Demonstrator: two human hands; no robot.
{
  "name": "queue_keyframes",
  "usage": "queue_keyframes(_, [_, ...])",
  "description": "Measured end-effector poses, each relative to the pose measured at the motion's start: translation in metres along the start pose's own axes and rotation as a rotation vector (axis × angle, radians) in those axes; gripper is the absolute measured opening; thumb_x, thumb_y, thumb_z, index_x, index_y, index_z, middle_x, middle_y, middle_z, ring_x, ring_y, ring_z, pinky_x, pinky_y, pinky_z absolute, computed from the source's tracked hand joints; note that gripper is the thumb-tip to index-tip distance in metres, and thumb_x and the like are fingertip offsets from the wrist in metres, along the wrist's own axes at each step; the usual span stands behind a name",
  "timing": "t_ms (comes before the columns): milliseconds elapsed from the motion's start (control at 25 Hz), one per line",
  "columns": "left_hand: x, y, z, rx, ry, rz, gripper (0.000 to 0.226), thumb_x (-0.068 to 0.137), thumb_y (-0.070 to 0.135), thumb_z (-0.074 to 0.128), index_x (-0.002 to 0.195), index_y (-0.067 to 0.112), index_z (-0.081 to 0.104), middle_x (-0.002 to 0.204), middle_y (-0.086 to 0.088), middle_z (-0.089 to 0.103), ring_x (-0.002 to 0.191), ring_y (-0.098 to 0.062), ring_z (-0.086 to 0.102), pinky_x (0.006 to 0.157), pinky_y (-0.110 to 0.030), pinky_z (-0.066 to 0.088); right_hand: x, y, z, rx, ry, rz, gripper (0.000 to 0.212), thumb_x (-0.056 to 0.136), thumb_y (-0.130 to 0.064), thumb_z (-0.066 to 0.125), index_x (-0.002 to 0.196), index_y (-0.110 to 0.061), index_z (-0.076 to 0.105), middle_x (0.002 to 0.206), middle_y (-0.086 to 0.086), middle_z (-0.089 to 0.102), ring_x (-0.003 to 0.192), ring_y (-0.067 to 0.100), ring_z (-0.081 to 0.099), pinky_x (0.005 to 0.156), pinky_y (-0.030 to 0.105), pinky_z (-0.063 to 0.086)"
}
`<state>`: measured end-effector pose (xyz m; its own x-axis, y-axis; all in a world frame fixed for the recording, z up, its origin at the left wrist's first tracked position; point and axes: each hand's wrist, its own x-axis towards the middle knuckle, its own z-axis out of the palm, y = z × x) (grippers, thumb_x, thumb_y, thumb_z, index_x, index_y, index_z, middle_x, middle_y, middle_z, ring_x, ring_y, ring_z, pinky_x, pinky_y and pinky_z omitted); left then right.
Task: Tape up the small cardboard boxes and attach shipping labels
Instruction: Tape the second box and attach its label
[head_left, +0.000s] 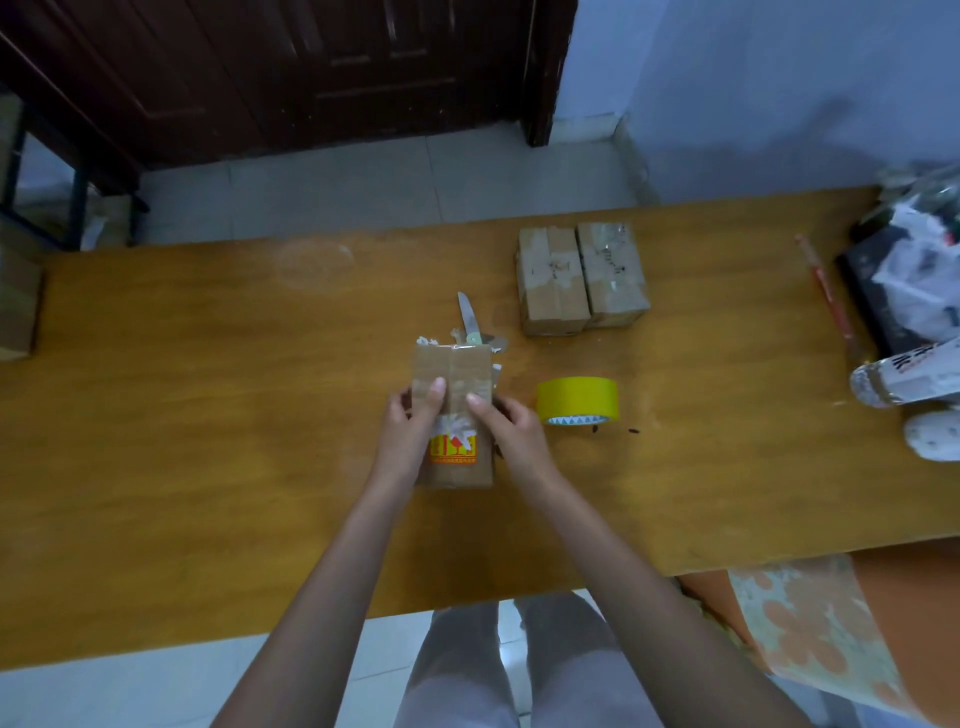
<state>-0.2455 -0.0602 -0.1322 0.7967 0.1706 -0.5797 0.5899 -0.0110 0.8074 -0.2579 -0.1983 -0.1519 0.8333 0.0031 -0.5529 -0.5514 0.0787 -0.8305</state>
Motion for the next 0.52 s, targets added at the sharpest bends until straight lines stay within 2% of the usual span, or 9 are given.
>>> queue_keyframes(40, [-0.005,0.001,0.006,0.013,-0.03,-0.005,0.023,0.091,0.052,0.057,0.105,0.033,0.057,0.101,0.012,0.066,0.085,-0.001,0.065,0.062,-0.018,0.049,-0.001,-0.006,-0.005,-0.011,-0.003,-0.009,0.042,0.084,-0.044,0.07,0.114,-0.015,0.067,0.105,0.003,0.073,0.096,0.019,0.07,0.089,0.04,0.056])
queue_keyframes(120, [-0.013,0.009,0.018,0.047,-0.021,0.05,0.02,0.094,0.048,0.055,0.102,0.031,0.06,0.098,0.011,0.068,0.085,-0.002,0.067,0.067,-0.023,0.052,-0.006,-0.019,-0.007,-0.15,0.065,-0.019,0.054,0.072,-0.064,0.068,0.107,-0.022,0.069,0.1,-0.005,0.074,0.092,0.011,0.07,0.086,0.038,0.056])
queue_keyframes(200, [-0.016,0.016,0.028,0.099,0.022,0.144,0.024,0.096,0.043,0.054,0.106,0.022,0.06,0.099,0.006,0.069,0.091,-0.012,0.067,0.077,-0.031,0.053,-0.012,-0.03,-0.006,-0.344,0.174,-0.031,0.068,0.061,-0.083,0.055,0.099,-0.028,0.068,0.093,-0.012,0.071,0.087,0.005,0.066,0.078,0.031,0.054])
queue_keyframes(240, [-0.017,0.018,0.032,0.141,0.052,0.193,0.026,0.097,0.042,0.053,0.106,0.019,0.06,0.097,0.005,0.068,0.091,-0.014,0.066,0.077,-0.03,0.052,-0.013,-0.034,-0.007,-0.417,0.217,-0.043,0.071,0.061,-0.086,0.049,0.097,-0.028,0.068,0.09,-0.012,0.07,0.084,0.005,0.065,0.074,0.03,0.051])
queue_keyframes(360, [-0.023,0.02,0.04,0.252,0.13,0.282,0.034,0.1,0.044,0.045,0.107,0.015,0.061,0.095,0.004,0.068,0.088,-0.014,0.063,0.07,-0.026,0.045,-0.016,-0.045,-0.013,-0.575,0.23,-0.096,0.064,0.079,-0.08,0.04,0.095,-0.024,0.066,0.085,-0.01,0.068,0.079,0.009,0.063,0.069,0.031,0.048])
queue_keyframes(520, [-0.028,0.018,0.045,0.261,0.116,0.262,0.049,0.103,0.048,0.032,0.107,0.01,0.062,0.1,-0.006,0.069,0.091,-0.021,0.066,0.081,-0.038,0.052,-0.019,-0.049,-0.023,-0.668,0.186,-0.112,0.061,0.094,-0.067,0.029,0.096,-0.017,0.064,0.087,-0.003,0.066,0.083,0.017,0.061,0.073,0.035,0.047])
